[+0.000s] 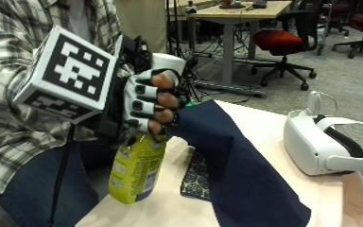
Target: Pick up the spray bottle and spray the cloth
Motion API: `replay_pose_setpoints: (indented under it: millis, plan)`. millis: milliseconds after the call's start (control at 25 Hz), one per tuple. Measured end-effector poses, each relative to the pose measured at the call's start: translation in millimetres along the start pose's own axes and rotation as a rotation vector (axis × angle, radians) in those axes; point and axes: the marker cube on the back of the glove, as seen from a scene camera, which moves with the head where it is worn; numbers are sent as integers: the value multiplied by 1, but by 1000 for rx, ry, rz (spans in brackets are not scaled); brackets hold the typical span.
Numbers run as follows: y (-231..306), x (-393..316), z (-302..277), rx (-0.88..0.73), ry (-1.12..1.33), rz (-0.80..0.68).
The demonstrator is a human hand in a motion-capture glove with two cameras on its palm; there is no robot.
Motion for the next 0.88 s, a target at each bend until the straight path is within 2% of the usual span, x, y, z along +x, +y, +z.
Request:
replay_pose_setpoints:
  millis: [240,360,560,880]
  plan:
    - [-15,-38,21,-97,171,-97]
    - [-15,-44,18,-183,234,-182]
    - [-17,-54,29,-270,338,-241]
    - [14,-75,66,-427,467,-373]
